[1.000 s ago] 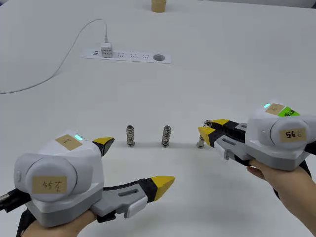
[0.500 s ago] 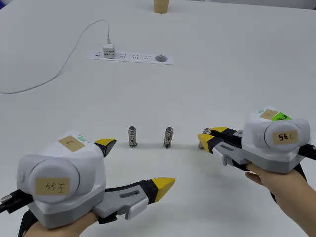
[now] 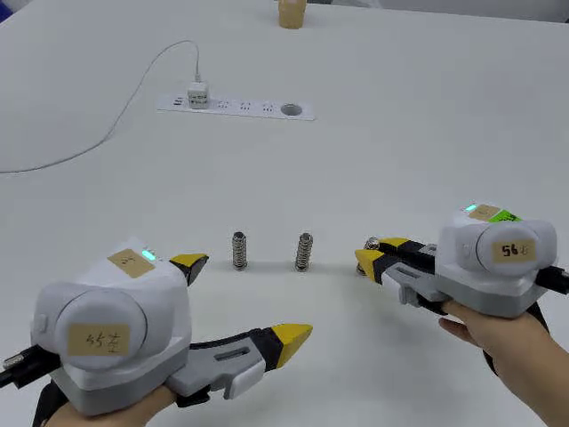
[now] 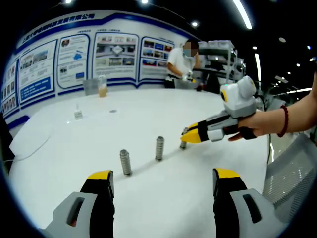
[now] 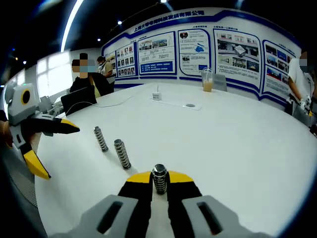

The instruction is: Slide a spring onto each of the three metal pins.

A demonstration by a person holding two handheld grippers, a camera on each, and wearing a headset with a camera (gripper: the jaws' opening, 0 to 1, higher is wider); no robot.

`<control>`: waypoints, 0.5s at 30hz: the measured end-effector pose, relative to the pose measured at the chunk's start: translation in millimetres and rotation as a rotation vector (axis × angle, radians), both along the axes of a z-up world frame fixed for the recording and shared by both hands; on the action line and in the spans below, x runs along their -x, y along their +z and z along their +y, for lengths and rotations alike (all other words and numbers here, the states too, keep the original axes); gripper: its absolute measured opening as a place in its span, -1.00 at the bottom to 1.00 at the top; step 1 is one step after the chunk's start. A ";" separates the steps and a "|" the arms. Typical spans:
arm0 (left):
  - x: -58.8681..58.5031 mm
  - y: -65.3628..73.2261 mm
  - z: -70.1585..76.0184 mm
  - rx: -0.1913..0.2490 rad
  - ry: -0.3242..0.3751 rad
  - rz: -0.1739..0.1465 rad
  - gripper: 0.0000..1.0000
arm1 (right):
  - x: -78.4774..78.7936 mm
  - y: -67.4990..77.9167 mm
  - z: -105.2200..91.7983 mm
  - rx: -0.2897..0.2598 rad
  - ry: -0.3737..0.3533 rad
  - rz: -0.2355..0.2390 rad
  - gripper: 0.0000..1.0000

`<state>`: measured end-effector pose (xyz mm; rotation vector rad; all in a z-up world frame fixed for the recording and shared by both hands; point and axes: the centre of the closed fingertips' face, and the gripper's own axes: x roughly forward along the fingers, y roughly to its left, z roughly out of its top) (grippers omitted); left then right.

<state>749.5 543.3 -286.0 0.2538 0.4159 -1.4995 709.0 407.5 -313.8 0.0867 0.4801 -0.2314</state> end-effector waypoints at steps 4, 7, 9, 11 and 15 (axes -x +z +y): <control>-0.4 -1.3 0.6 -0.008 -0.002 -0.007 0.66 | -0.4 -0.3 0.2 -0.004 -0.003 0.000 -0.76; -0.9 -1.6 0.7 -0.011 -0.002 -0.011 0.66 | 0.2 -2.1 0.6 -0.006 -0.002 0.011 -0.75; -1.4 -2.1 1.1 -0.015 -0.002 -0.016 0.65 | 0.9 -3.3 1.4 -0.010 -0.001 0.015 -0.71; -2.2 -2.4 1.3 -0.018 -0.001 -0.018 0.65 | 1.5 -2.8 2.4 -0.015 0.000 0.015 -0.65; -4.2 -1.4 1.5 -0.016 0.007 -0.017 0.66 | 3.9 -0.3 4.2 -0.025 0.004 0.017 -0.53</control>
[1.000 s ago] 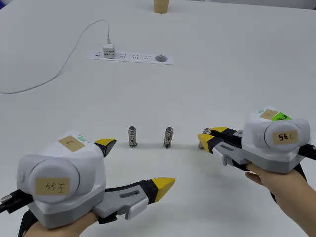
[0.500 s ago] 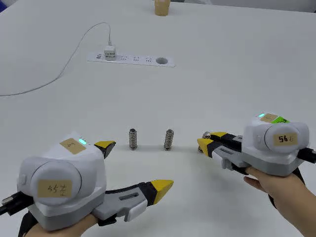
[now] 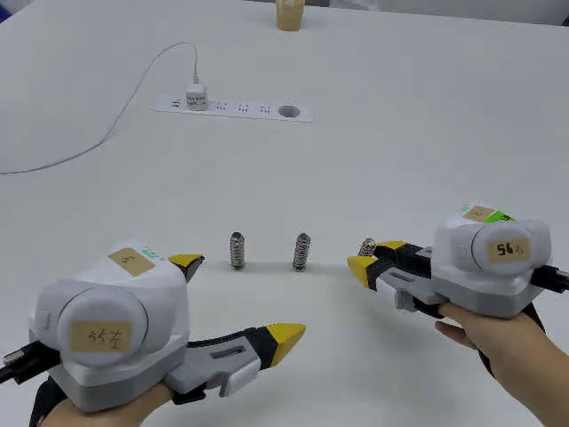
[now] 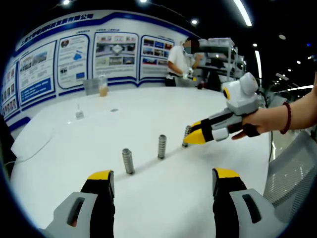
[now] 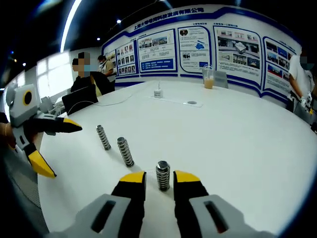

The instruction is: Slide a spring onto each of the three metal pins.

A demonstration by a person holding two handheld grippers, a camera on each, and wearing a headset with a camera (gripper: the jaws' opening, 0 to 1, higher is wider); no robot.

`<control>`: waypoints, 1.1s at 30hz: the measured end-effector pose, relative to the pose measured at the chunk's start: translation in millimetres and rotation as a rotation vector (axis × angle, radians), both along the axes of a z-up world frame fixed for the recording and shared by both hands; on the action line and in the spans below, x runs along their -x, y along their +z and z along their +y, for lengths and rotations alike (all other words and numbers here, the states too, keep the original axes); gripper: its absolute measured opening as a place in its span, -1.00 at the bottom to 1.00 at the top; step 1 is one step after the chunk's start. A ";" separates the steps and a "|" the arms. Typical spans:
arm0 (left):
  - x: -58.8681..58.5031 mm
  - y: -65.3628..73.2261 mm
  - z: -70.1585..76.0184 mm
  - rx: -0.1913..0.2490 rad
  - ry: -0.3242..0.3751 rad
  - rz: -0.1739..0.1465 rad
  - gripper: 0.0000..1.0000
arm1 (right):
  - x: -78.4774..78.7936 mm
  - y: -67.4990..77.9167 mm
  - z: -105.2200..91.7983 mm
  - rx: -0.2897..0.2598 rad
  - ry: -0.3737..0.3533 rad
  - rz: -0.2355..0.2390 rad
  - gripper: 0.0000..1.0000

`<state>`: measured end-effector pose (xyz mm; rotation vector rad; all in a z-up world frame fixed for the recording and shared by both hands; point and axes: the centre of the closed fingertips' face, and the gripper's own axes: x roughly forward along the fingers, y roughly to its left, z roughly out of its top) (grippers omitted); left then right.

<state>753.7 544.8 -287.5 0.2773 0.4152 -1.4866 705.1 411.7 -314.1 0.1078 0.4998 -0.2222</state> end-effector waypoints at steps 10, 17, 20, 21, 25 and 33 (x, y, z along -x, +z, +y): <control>-3.4 6.4 1.2 -0.006 0.005 -0.008 0.65 | 14.9 12.8 7.3 -0.055 -0.019 -0.016 -0.25; -3.1 7.6 3.6 -0.022 0.001 -0.007 0.65 | 26.3 23.7 13.9 -0.070 -0.025 -0.026 -0.08; -2.4 6.8 5.6 -0.034 0.000 -0.004 0.65 | 30.9 26.5 17.9 -0.066 -0.019 -0.020 -0.05; -2.1 7.6 6.6 -0.034 -0.002 -0.006 0.66 | 32.4 27.4 19.7 -0.069 -0.016 -0.019 -0.04; -0.7 10.2 10.1 -0.032 -0.008 0.003 0.72 | 37.0 30.6 26.7 -0.082 -0.007 -0.018 0.07; -2.8 16.7 21.4 -0.034 -0.012 0.006 0.80 | 47.0 38.4 41.7 -0.104 0.015 -0.024 0.24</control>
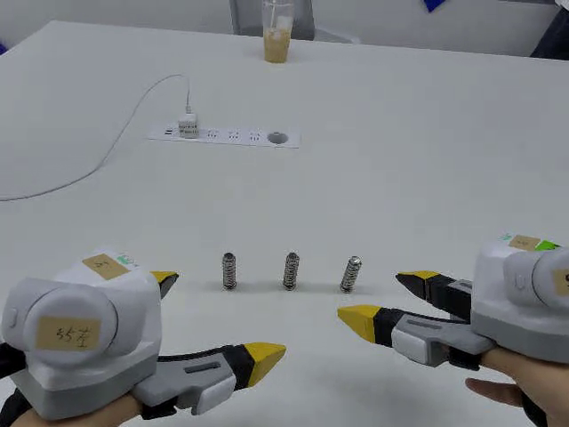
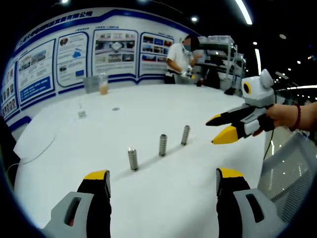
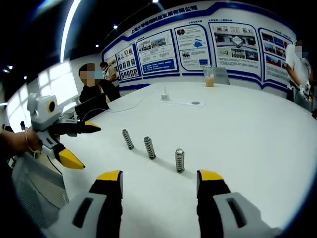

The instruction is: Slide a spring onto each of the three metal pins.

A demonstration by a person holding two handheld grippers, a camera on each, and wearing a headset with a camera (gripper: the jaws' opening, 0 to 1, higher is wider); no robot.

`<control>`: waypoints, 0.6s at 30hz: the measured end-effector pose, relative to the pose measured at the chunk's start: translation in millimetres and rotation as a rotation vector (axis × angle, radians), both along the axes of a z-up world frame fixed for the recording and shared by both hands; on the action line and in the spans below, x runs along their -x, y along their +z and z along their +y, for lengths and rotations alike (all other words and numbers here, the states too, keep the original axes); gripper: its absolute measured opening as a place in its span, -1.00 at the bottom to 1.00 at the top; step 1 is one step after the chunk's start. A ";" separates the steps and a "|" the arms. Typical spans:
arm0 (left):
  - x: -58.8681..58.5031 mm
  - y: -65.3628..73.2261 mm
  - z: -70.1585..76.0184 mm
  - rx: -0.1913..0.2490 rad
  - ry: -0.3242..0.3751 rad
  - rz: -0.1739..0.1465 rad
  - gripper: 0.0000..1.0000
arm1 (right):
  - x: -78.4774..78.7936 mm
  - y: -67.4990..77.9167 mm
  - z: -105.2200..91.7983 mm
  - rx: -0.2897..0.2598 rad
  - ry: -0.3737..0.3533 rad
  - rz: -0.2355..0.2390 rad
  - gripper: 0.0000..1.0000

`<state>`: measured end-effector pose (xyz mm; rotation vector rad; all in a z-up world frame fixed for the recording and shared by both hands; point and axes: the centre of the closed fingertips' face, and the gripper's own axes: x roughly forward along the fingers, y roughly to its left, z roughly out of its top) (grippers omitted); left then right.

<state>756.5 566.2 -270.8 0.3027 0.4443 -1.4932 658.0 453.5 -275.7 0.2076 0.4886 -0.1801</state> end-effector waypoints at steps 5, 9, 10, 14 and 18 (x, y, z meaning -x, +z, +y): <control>-3.6 4.9 6.2 0.002 0.014 0.004 0.80 | 5.9 5.3 7.3 -0.011 0.003 -0.001 0.34; -4.0 4.3 12.2 -0.014 0.019 0.007 0.78 | 10.3 8.6 12.3 -0.010 0.006 -0.003 0.39; -3.8 4.8 14.2 -0.014 0.021 0.008 0.79 | 11.9 9.0 14.1 -0.014 0.006 0.000 0.40; -2.8 5.6 19.6 -0.017 0.024 0.009 0.80 | 17.4 11.3 18.5 -0.029 -0.003 -0.004 0.45; -2.3 5.0 26.2 -0.026 0.026 0.003 0.82 | 23.4 12.1 25.6 -0.032 -0.003 -0.002 0.50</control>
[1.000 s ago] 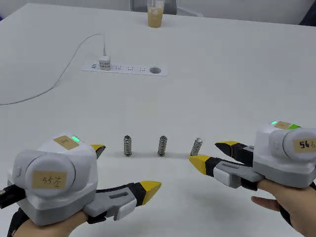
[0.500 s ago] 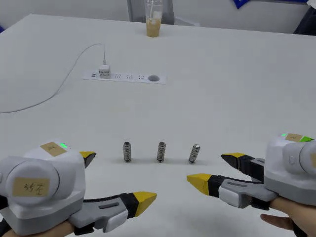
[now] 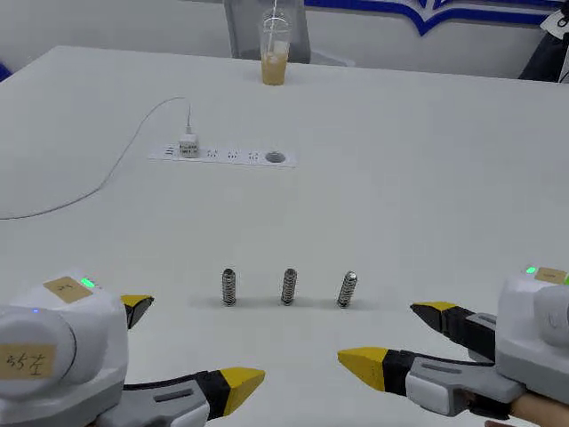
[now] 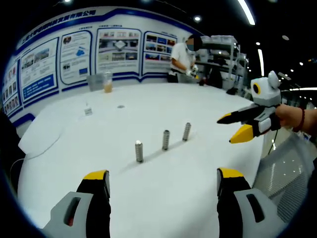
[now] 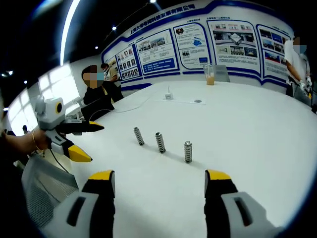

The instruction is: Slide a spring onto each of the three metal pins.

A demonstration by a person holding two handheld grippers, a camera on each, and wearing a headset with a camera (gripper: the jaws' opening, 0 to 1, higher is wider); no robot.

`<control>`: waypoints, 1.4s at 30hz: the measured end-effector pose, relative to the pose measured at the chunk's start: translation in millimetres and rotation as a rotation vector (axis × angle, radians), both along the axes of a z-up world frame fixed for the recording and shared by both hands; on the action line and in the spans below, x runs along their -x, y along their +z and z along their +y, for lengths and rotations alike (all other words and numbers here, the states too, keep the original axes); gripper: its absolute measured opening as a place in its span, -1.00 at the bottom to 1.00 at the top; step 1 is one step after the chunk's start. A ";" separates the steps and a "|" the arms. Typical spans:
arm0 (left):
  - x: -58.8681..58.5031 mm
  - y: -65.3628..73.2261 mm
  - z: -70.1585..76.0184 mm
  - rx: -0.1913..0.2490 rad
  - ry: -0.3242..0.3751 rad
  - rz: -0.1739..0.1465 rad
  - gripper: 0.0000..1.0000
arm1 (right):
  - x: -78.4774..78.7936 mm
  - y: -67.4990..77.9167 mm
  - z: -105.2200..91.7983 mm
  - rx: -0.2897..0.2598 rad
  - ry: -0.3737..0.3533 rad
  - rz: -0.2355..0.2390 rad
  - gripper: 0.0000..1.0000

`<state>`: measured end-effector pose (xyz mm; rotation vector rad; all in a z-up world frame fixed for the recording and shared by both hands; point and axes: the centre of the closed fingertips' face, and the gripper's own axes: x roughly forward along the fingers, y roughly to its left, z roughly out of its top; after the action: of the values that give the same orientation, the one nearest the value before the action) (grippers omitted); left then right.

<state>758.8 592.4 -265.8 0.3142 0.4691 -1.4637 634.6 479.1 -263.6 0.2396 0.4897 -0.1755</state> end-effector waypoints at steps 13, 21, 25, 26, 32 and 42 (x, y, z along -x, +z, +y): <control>1.9 3.3 14.9 0.005 0.020 0.008 0.89 | 10.9 2.1 16.1 -0.007 -0.001 -0.022 0.65; 0.6 0.2 20.9 -0.007 0.035 0.005 0.95 | 13.3 1.9 19.9 -0.004 -0.004 -0.020 0.71; -0.2 -0.8 23.1 -0.009 0.047 0.010 0.98 | 15.8 0.2 19.8 -0.003 -0.021 -0.016 0.71; 0.0 -0.6 23.3 -0.006 0.046 0.011 0.99 | 16.2 0.6 20.1 -0.002 -0.023 -0.019 0.72; 3.2 -1.5 24.4 -0.004 0.040 0.006 1.00 | 18.2 1.7 18.3 0.017 -0.032 -0.018 0.73; 1.7 -2.7 25.2 -0.008 0.046 -0.002 1.00 | 20.3 1.9 16.7 0.020 -0.052 -0.022 0.73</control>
<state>757.1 617.6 -268.5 0.3095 0.4784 -1.4170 614.3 495.7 -261.7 0.2344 0.4601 -0.2281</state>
